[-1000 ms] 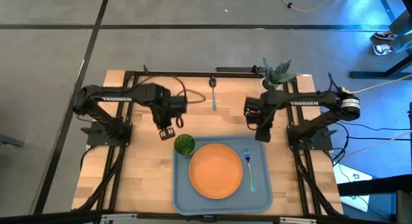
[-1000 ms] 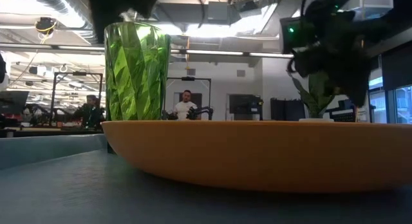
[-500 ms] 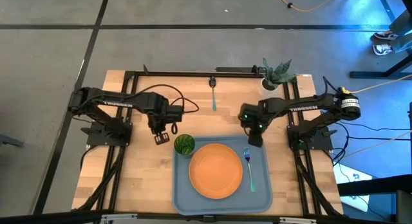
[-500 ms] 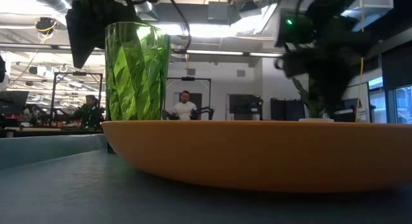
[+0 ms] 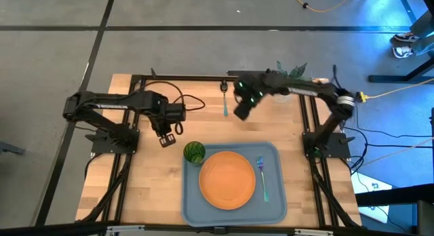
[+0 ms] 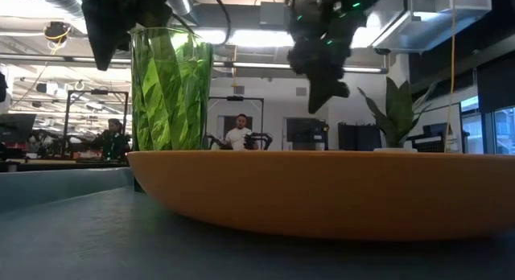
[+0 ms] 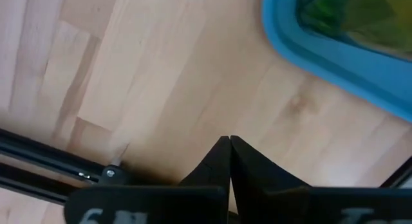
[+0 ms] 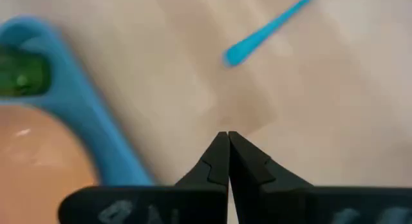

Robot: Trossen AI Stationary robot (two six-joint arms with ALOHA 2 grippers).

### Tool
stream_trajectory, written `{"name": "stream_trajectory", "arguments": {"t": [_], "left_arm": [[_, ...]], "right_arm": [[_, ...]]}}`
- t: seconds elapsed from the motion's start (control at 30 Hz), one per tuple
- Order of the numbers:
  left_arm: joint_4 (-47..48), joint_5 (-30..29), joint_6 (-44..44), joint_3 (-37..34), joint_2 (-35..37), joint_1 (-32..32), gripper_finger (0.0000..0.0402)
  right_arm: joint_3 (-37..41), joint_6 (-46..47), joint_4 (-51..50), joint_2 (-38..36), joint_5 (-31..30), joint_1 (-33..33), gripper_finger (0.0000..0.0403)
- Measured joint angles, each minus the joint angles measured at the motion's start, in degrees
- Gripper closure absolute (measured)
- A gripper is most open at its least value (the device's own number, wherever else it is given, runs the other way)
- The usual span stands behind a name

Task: Pick and place plate/cup/fork/spoon on tray
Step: Put the blue spoon on the right side of the green fork on the gray serving tray

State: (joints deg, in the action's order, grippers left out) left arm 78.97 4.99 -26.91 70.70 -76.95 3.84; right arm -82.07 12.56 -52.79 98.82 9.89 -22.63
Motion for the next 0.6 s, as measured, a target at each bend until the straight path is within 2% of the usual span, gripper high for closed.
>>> {"name": "stream_trajectory", "arguments": {"t": [0.2, 0.33, 0.5, 0.6], "left_arm": [[-0.05, -0.36, -0.5, -0.02, 0.61, 0.02, 0.0401], [-0.04, -1.1, -0.01, -0.02, 0.61, 0.02, 0.0401], [-0.05, -1.51, 0.12, 0.0, 0.61, 0.02, 0.0401], [-0.03, -1.65, 0.45, -0.02, 0.61, 0.02, 0.0401]], "right_arm": [[-17.97, -0.44, -11.68, 12.51, 0.44, -5.09, 0.0398], [-26.07, 2.22, -15.67, 19.86, 0.28, -7.07, 0.0398], [-34.2, 3.98, -15.4, 28.28, 7.31, -8.97, 0.0398], [-38.96, 5.23, -17.77, 32.68, 8.11, -9.96, 0.0398]]}}
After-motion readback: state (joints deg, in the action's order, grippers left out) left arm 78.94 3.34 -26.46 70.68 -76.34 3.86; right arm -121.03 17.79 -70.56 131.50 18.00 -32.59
